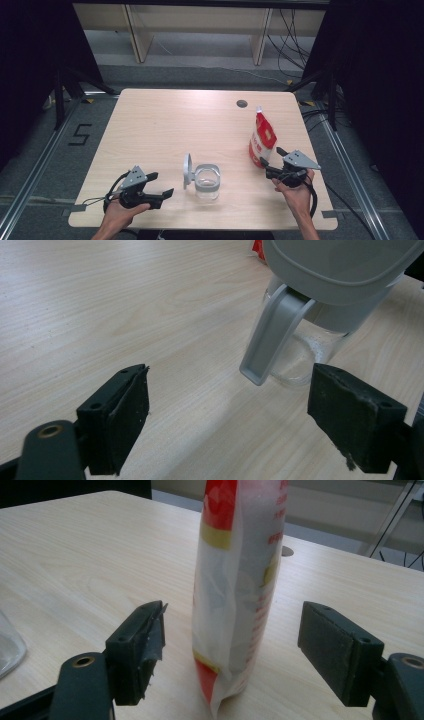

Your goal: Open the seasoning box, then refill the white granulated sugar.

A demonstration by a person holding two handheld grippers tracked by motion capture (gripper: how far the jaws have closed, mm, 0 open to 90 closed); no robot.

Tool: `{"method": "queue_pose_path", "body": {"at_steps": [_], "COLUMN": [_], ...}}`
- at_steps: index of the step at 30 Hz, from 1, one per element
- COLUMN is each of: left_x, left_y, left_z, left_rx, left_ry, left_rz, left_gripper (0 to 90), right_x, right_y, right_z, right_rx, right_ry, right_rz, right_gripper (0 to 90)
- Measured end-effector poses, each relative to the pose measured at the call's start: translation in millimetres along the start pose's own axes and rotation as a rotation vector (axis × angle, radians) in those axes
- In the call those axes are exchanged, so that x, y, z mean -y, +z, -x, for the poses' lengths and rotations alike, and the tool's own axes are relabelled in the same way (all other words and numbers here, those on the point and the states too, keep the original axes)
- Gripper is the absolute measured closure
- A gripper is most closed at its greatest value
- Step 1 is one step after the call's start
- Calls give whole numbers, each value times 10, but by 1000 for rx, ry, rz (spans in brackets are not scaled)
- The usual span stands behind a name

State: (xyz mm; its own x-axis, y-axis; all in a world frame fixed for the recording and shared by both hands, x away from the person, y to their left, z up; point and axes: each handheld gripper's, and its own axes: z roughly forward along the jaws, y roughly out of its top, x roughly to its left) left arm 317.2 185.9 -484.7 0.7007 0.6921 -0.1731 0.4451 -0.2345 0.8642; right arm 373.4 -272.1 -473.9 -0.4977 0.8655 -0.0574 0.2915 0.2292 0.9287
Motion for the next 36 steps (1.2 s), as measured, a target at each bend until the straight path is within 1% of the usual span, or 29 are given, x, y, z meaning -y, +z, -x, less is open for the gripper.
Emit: {"method": "queue_pose_path", "body": {"at_steps": [2, 3, 4, 6, 7, 8, 9, 10, 12, 13, 14, 15, 16, 17, 20, 21, 22, 23, 24, 26, 27, 29, 30, 31, 32, 33, 34, 35, 36], "left_x": [2, 5, 7, 12, 9, 9, 8, 7, 7, 10, 11, 8, 8, 13, 6, 5, 1, -1, 3, 10, 11, 12, 14, 13, 13, 16, 21, 23, 23], "left_y": [8, 2, 2, -3, -5, -5, -2, -1, -2, -3, -3, -7, -7, -3, -4, 2, 9, -4, -2, -10, -26, -25, -24, -27, -27, -24, -17, -7, -7], "left_z": [13, 14, 23, 15, 9, 9, 15, 13, 16, 12, 11, 3, 3, 11, 14, 14, 12, 8, 16, 16, 8, 5, 8, 3, 3, 12, 18, 21, 21], "left_rx": [4, 1, -4, -6, -6, -6, -2, 12, 10, 0, 0, 3, 3, 7, 4, 6, 8, -1, 2, 9, 3, 4, 3, 2, 2, 0, 4, 4, 4], "left_ry": [-9, -9, -18, -12, -7, -7, -23, -27, -23, -27, -25, -8, -8, -24, -18, -19, -8, 7, -2, 2, 11, 11, 7, 18, 18, 8, -4, -5, -5], "left_rz": [9, -2, -1, -8, -7, -7, -3, 0, 2, -1, -2, -4, -4, 1, -3, 0, 4, -14, -9, -4, -12, -8, -7, -12, -12, -12, -11, -7, -7], "left_gripper": [166, 166, 166, 166, 166, 166, 166, 166, 166, 166, 166, 166, 166, 166, 166, 166, 166, 166, 166, 166, 166, 166, 166, 166, 166, 166, 166, 167, 167], "right_x": [-2, -4, -4, -11, -14, -14, -19, -28, -33, -34, -33, -30, -30, -29, -29, -20, -20, -18, -12, -5, -1, 3, 3, 4, 4, 1, -1, 8, 8], "right_y": [37, 56, 80, 116, 162, 162, 179, 197, 197, 211, 216, 219, 219, 217, 212, 237, 237, 251, 289, 316, 346, 374, 410, 429, 429, 449, 466, 498, 498], "right_z": [-4, -6, -7, -27, -28, -28, -30, -35, -39, -29, -28, -28, -28, -28, -28, -19, -19, -18, 1, 22, 44, 58, 68, 69, 69, 66, 68, 60, 60], "right_rx": [2, 2, -5, -3, -2, -2, 0, 1, 4, 13, 16, 17, 17, 17, 16, 21, 21, 25, 23, 19, 14, 11, 25, 21, 21, 16, 18, 15, 15], "right_ry": [5, 2, 7, 17, 10, 10, 14, 15, 20, 8, 7, 7, 7, 5, 7, -1, -1, 0, 15, 19, 48, 46, 37, 41, 41, 50, 48, 59, 59], "right_rz": [-1, 6, 2, -2, 2, 2, 2, 6, 8, 12, 11, 7, 7, 3, 5, 14, 14, 10, 11, 16, 22, 31, 28, 35, 35, 38, 48, 69, 69], "right_gripper": [277, 277, 277, 277, 277, 277, 277, 275, 275, 274, 275, 275, 275, 275, 275, 276, 276, 279, 280, 283, 293, 294, 292, 292, 292, 295, 302, 324, 324]}}
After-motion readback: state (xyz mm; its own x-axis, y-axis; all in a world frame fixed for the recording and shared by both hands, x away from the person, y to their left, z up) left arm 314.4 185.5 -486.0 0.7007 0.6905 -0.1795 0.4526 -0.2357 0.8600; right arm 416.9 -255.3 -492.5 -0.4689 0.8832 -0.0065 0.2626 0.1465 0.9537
